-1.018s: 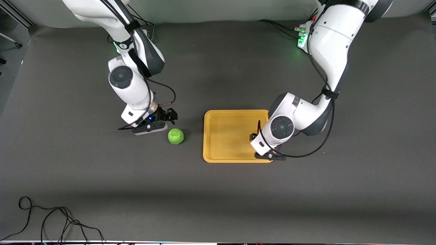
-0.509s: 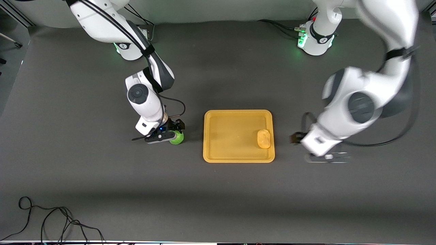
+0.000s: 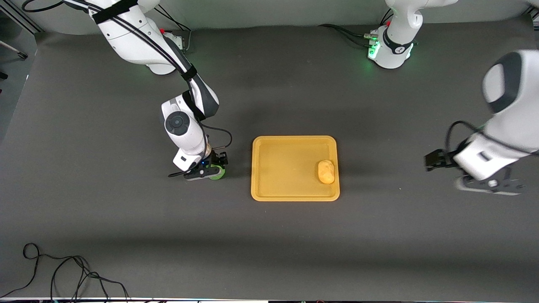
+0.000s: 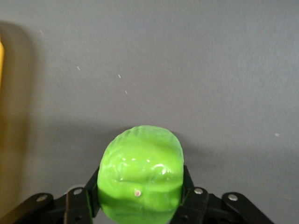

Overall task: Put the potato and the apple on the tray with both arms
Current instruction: 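Release the potato on the tray while the right gripper lowers to the apple, then grasp the green apple with the right gripper while the left gripper withdraws, then carry the green apple over the tray with the right gripper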

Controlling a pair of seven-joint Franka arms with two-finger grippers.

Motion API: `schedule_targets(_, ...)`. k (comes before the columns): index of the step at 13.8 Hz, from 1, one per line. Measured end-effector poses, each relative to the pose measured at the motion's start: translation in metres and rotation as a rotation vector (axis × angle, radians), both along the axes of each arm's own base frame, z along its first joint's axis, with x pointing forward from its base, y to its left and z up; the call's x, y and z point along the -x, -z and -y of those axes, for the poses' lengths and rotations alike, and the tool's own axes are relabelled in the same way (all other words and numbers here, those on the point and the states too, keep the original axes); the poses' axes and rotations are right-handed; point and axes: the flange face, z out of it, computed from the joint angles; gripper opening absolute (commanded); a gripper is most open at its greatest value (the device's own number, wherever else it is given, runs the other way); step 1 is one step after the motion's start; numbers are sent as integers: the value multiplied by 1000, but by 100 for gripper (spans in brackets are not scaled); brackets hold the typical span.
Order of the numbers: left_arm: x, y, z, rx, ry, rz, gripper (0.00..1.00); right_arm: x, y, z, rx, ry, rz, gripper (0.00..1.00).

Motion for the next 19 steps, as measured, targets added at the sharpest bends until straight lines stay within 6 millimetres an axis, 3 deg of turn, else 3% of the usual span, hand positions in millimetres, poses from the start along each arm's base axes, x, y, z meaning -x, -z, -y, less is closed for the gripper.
schedule_targets(2,11,-1,-13,-6,-7,-7,99,-13,-36,-5,4,2,-13,40)
schedule_targets(3,15,2,-15,-8,-8,-15,99,-21,-69,-8,12,3,-36,40)
schedule_targets(7,25,0,-22,-13,-17,-24,98,-34,-238,-22,14,30,-80,40)
schedule_targets(9,32,-1,-21,-17,-15,-30,99,-29,-286,-50,-3,91,-73,40)
schedule_targets(10,36,1,-21,-18,-14,-31,99,-21,-295,-77,-11,115,-68,40)
schedule_targets(12,40,1,-20,-20,-14,-27,99,-3,-293,-143,-30,168,-60,39)
schedule_targets(15,38,-3,-24,-20,-12,-28,99,18,-260,-227,-36,229,-67,39)
schedule_targets(17,35,-7,-27,-20,42,-52,99,22,-221,-260,-18,233,-82,39)
schedule_targets(19,30,-18,-31,-18,72,-48,99,17,-168,-277,-9,230,-83,39)
